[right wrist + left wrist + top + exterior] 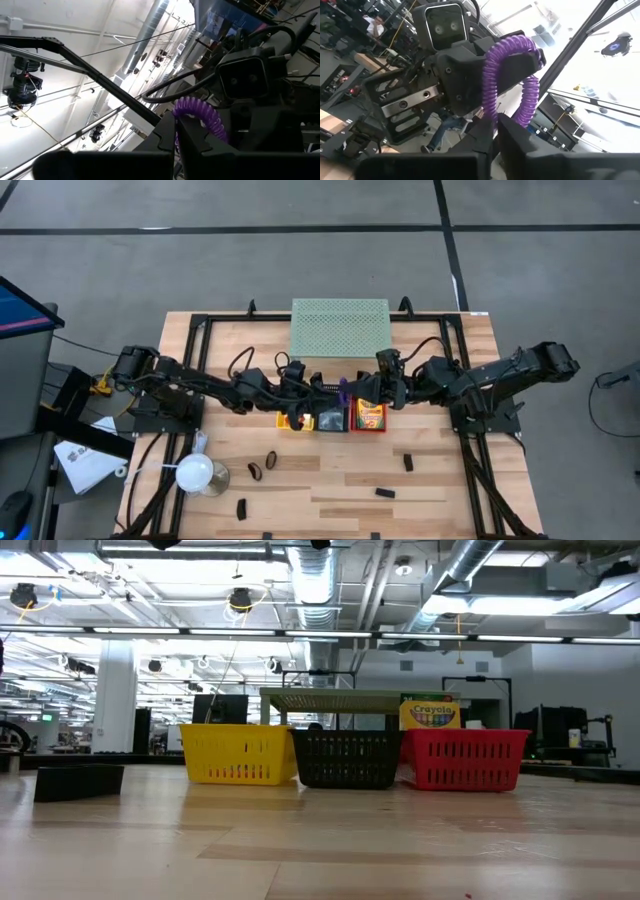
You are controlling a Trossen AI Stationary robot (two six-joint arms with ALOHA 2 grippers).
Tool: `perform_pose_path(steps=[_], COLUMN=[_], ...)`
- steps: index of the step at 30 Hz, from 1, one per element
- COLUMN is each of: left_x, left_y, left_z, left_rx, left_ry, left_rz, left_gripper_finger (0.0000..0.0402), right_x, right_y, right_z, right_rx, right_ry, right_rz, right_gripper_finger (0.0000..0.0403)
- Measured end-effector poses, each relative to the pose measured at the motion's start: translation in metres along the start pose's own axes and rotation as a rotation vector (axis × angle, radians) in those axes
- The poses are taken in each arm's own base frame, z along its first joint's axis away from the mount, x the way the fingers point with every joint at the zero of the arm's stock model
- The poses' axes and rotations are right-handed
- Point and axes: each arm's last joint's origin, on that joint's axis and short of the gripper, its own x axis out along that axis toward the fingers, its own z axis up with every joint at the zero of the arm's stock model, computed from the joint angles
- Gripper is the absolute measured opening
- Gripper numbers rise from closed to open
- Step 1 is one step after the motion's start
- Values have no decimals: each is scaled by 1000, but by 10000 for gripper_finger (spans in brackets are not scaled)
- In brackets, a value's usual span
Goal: Pick & Place Office Desk Supplies
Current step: Put the violet spring keychain into the yellow bin
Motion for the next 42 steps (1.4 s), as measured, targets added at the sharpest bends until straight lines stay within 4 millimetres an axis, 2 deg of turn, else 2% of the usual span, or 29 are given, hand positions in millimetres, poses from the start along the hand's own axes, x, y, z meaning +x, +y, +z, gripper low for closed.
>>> perform_pose_path(steps=[11,16,30,42], left_x=[-1,-3,-4,-4], left_y=[-5,-17,-19,-16], left_z=[1,9,15,11], left_rx=[40,79,70,34], left_ry=[-3,-41,-39,-14], left_rz=[-14,-49,3,38], left_gripper_finger=[187,222,209,160], right_x=[0,0,0,0], right_y=[3,2,2,-2], right_z=[-3,-3,-3,-1], right_rx=[-14,-14,-13,-17], right_ry=[6,7,8,-7], right_rz=[13,9,4,-28], right_gripper_finger=[1,0,0,0])
